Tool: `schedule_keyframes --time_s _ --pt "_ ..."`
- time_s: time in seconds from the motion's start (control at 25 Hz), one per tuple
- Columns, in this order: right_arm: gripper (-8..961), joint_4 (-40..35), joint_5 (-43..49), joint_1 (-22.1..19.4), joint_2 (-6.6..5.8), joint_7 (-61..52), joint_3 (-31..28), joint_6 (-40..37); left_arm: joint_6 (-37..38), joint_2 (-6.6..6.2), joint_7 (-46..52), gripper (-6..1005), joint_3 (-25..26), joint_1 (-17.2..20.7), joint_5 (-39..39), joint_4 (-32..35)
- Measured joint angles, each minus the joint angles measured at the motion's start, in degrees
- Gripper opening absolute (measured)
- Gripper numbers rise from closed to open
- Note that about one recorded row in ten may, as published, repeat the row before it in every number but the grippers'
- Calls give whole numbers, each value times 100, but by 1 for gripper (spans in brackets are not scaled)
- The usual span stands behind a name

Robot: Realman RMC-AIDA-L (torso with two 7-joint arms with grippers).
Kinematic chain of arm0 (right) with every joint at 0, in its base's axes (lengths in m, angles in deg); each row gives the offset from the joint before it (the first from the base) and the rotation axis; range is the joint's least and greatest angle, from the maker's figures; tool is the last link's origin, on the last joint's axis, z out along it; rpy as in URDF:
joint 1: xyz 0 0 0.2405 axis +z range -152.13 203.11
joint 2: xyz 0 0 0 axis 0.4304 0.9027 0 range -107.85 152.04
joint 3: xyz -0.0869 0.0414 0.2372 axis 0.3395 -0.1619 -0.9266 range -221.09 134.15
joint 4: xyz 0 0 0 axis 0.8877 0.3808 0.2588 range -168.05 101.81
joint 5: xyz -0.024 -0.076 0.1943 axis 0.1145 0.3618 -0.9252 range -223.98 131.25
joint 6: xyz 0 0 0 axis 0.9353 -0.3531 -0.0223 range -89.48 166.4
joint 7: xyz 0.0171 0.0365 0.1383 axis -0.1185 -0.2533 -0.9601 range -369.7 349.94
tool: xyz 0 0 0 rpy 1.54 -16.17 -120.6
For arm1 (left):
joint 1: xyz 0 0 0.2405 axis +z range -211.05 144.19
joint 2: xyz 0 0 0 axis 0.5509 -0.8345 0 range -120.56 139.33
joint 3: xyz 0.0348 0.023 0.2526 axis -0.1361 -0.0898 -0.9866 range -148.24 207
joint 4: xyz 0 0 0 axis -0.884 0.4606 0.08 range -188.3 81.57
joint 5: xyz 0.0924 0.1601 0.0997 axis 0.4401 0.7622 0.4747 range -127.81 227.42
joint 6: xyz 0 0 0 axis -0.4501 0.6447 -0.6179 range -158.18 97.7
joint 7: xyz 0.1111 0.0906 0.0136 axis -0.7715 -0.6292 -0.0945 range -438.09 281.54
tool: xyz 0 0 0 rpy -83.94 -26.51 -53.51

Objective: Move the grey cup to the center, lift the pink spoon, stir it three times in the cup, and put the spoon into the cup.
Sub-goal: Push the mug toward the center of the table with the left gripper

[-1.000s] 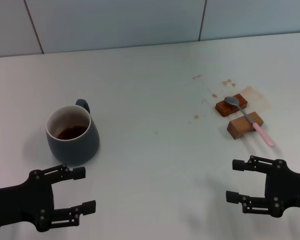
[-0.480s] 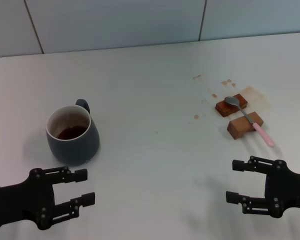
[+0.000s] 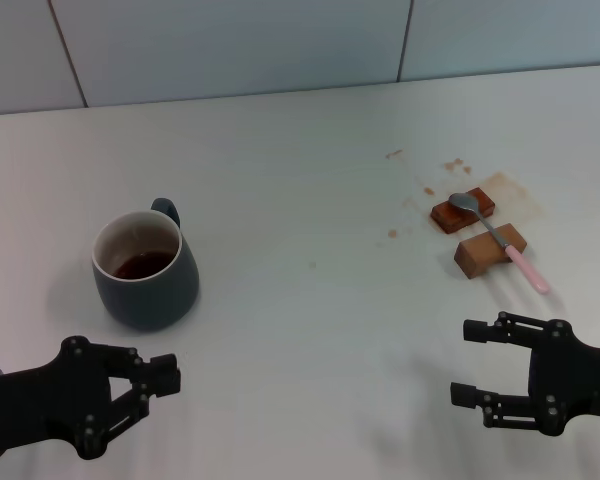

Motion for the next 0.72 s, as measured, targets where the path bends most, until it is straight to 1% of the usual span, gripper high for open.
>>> schedule_keyframes --time_s 0.2,0.28,0.32,0.36,0.4,0.44,0.48,0.52,0.56,0.6,0.72 --pt "777 0 -1 0 16 0 0 -7 -3 6 0 87 72 -15 -1 0" --pt "777 0 -1 1 27 0 0 -5 25 40 -63 42 390 -22 -49 0" --pt "777 -1 0 2 30 0 0 -1 25 40 -63 20 390 -22 -49 0" --pt "777 -1 -1 4 31 0 0 0 41 70 -131 -2 596 -19 -117 -1" --pt "777 -1 -1 6 31 0 0 1 41 70 -131 -2 596 -19 -117 -1" --pt "777 -1 -1 9 32 0 0 1 -10 207 -612 -2 1398 68 -543 -62" --pt "777 0 -1 12 35 0 0 1 -66 244 -806 -2 1602 107 -685 -103" --pt "777 -1 -3 14 38 0 0 0 -223 270 -1173 -2 1933 164 -896 -294" --pt "777 -1 -8 16 39 0 0 -1 -376 277 -1538 -2 2165 204 -1053 -492" --pt "777 0 -12 17 42 0 0 -3 -614 277 -2113 -2 2504 267 -1256 -872" --pt "777 -1 -14 38 43 2 0 -4 -1084 286 -3272 -2 3095 393 -1570 -1495"
